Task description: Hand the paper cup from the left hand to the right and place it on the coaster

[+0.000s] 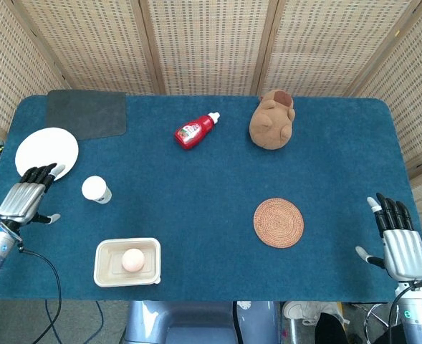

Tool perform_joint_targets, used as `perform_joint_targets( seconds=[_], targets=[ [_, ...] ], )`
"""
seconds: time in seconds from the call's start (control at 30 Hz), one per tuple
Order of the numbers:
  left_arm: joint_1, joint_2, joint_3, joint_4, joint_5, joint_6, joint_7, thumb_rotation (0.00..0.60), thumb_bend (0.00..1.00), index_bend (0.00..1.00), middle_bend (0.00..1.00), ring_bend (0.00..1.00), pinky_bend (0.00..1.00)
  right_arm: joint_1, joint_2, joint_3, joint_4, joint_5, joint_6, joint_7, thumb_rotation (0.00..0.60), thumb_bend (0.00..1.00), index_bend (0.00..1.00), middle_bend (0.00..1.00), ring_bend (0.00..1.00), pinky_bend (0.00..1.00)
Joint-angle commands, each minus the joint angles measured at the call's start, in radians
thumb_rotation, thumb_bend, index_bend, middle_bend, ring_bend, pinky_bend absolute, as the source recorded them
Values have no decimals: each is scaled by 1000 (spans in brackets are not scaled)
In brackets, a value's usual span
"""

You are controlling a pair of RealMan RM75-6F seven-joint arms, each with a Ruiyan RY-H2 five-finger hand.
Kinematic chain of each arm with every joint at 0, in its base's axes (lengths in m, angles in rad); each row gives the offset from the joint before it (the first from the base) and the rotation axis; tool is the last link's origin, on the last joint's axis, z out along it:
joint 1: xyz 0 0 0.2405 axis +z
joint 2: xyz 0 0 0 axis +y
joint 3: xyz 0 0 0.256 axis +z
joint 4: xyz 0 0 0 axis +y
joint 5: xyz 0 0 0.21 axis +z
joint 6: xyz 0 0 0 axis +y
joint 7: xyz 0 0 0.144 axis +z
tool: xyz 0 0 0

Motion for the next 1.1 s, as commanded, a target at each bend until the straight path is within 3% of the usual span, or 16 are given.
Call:
perform_joint_targets(
  seconds=[0.03,0.2,0.6,1.1],
  targets=[
    [-53,1,-8,18,-50,-89,28,600,186,0,0,0,0,0,0,0,0,0,1,1,600,16,0,0,0,0],
    [-112,6,-15,21,-107,-187,61,600,187,0,0,0,0,0,0,2,2,5,-1,5,600,17,0,0,0,0],
    [-230,-29,-18,53,-270,-305,194,600,201,0,0,0,0,-1,4,4,4,14,-7,26,600,16,0,0,0,0],
    [-333,-111,43,80,-451,-327,348,600,208,0,0,0,0,-2,9,7,13,19,-11,60,600,16,0,0,0,0]
  ],
)
